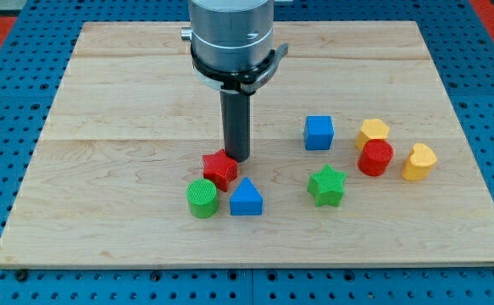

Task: Put the red star parallel left of the green circle

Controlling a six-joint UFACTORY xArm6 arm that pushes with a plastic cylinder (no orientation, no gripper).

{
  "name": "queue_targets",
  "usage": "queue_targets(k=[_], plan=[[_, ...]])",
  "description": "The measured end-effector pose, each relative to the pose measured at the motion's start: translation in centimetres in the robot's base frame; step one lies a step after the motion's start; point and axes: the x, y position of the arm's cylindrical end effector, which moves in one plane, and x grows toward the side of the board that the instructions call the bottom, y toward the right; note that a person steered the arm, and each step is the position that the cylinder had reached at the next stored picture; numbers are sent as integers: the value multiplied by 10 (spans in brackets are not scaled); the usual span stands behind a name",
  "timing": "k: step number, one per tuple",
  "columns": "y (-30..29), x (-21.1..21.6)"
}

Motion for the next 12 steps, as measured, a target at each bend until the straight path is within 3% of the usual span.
queue_targets(k=[2, 5, 9, 12], plan=[[49, 7], [44, 24], [-100, 19], [-110, 4]])
